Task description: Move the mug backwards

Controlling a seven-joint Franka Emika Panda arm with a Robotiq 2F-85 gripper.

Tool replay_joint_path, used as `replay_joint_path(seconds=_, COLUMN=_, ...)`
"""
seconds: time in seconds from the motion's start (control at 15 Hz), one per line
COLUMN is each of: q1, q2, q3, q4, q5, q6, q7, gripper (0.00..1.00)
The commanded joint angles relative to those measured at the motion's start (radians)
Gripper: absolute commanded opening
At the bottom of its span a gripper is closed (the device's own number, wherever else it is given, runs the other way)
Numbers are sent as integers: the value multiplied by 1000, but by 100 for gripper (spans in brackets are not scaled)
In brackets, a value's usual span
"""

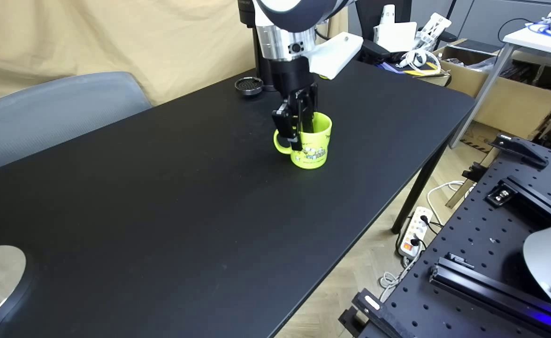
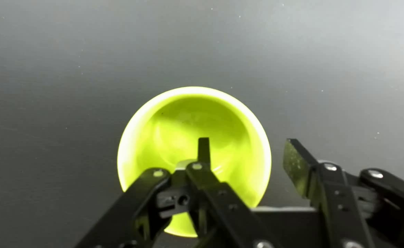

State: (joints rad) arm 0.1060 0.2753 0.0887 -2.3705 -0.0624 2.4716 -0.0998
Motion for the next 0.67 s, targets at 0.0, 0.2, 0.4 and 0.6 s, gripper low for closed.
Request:
replay_joint_path(seconds=0.0, q1=19, q2=-58, q3=-7, q4=-10, q5=-30, q6=-97, q7=81, gripper=90)
replay_joint_path(seconds=0.2, q1=11, q2=-93, q3=13, q4=7, q5=21, q6=-226, q7=70, gripper=100)
replay_joint_path(seconds=0.4, q1=12, q2=-124, q3=19, q4=21, q5=36, q6=-299, q7=67, gripper=100)
replay_joint_path(seconds=0.6, q1=8, q2=-125, q3=20, q4=51, q5=42, q6=-343, q7=57, gripper=100)
